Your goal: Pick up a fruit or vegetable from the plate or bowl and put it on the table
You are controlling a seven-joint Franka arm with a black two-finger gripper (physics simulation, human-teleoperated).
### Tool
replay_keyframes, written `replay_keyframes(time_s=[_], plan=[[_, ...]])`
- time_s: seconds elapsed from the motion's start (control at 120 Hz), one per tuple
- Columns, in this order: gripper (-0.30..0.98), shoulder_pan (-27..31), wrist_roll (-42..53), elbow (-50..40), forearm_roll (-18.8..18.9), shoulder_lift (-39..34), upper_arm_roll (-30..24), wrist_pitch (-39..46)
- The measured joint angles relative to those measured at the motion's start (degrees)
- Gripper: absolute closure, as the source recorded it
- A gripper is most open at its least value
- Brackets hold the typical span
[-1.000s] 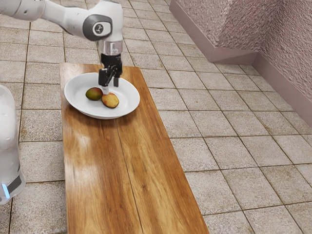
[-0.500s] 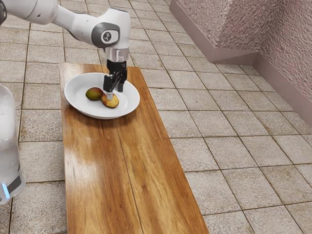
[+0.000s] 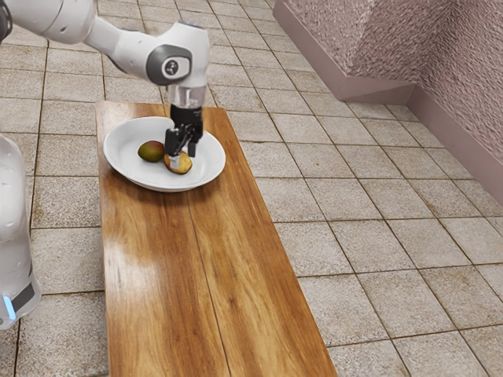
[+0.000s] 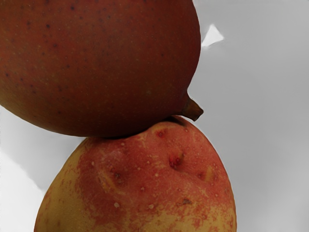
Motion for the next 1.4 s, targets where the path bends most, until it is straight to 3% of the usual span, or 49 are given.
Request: replay_keyframes(time_s=[0.3,0.517,0.675,0.85,1.025,1.225,1.4], plan=[[0.02,-0.5,0.1,-1.6,-0.9,0.0,1.2,1.2],[0.21,-0.6,0.4,-2.1,-1.8,-0.2,1.3,1.6],[0.45,-0.6,0.6,-2.5,-2.8,-0.7,1.5,1.1],[0.61,-0.6,0.8,-2.2,-3.1,-1.6,1.6,0.3],[0.6,-1.5,0.9,-0.3,-2.5,-1.1,1.0,0.2],[0.53,-2.2,0.5,8.1,-1.7,3.9,-6.5,0.9],[0.53,-8.0,-0.1,14.9,-1.6,10.2,-9.5,1.5]])
